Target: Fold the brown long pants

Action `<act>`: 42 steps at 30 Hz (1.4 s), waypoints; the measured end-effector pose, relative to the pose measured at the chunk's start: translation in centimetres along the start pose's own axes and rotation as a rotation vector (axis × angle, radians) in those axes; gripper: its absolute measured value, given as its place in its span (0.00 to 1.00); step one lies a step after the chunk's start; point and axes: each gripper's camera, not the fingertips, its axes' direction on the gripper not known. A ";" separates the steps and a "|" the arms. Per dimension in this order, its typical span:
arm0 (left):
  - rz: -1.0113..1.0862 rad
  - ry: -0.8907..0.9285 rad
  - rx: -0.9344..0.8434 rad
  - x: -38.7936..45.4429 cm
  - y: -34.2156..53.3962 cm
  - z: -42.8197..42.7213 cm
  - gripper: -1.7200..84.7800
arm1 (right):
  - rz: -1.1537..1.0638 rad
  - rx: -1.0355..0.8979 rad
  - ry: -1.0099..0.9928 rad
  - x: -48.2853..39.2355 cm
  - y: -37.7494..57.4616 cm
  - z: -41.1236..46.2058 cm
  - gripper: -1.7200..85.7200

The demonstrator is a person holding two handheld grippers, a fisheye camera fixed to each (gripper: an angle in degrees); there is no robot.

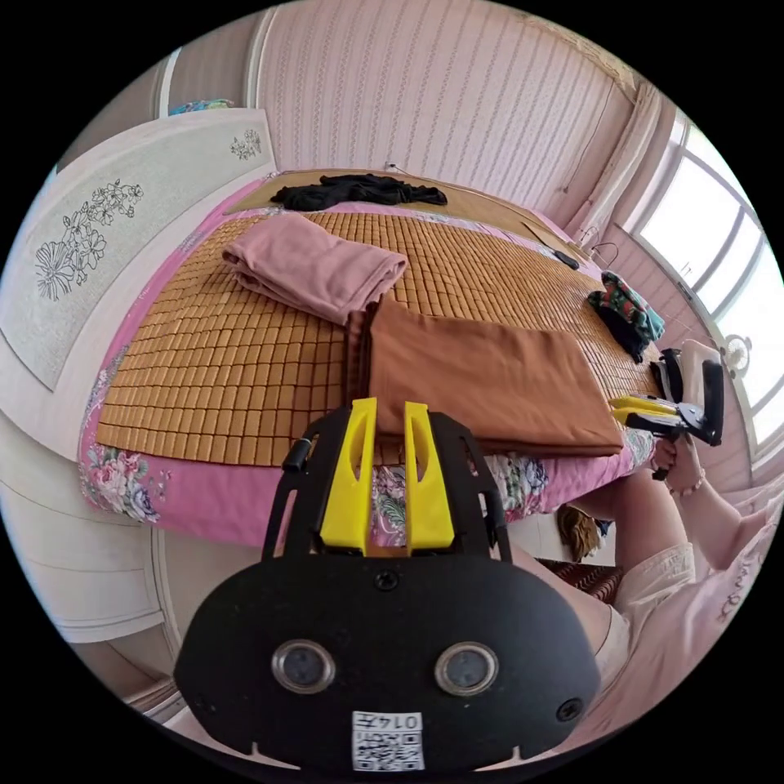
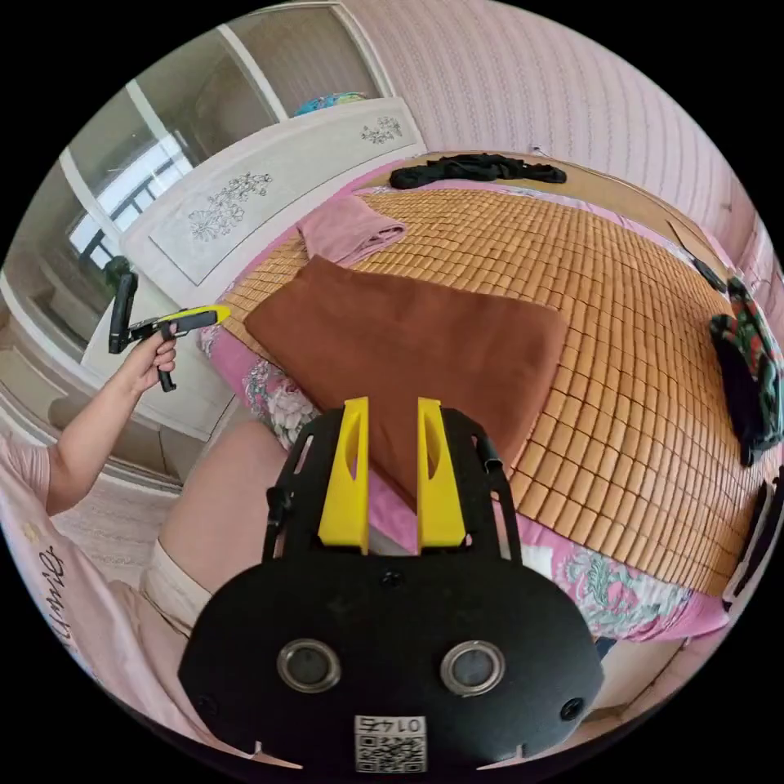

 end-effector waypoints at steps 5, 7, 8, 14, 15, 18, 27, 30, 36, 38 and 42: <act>-0.073 0.239 0.027 1.8 5.1 0.8 0.09 | 0.392 -0.057 -0.091 7.4 3.8 0.5 0.17; -0.102 0.294 0.055 3.0 7.9 -0.7 0.08 | 0.480 -0.077 -0.239 8.4 4.3 2.0 0.17; -0.111 0.298 0.067 3.2 8.8 -1.2 0.08 | 0.508 -0.109 -0.258 8.5 4.4 3.1 0.16; -0.217 0.279 0.115 4.1 16.6 -6.0 0.06 | 0.593 -0.122 -0.450 9.1 2.8 3.8 0.09; -0.229 0.259 0.124 4.1 17.7 -6.9 0.05 | 0.570 -0.107 -0.463 8.9 2.1 3.1 0.08; -0.254 0.239 0.165 4.7 19.5 -8.7 0.03 | 0.529 -0.049 -0.446 8.4 0.8 0.6 0.07; -0.147 0.338 0.125 10.5 18.2 -5.9 0.07 | 0.632 -0.022 -0.240 11.7 3.3 -6.1 0.06; -0.014 0.358 0.048 13.8 16.5 -3.1 0.03 | 0.586 -0.078 -0.105 9.4 3.4 -6.8 0.03; 0.303 0.366 -0.003 21.4 14.4 2.6 0.01 | 0.353 -0.223 -0.017 1.7 -1.5 -4.6 0.02; 0.343 0.368 -0.036 23.1 14.1 4.5 0.01 | 0.241 -0.307 -0.027 -1.1 -4.4 -2.8 0.02; 0.449 0.265 0.045 26.7 13.6 6.9 0.01 | -0.019 -0.433 0.121 -7.1 -11.7 0.6 0.01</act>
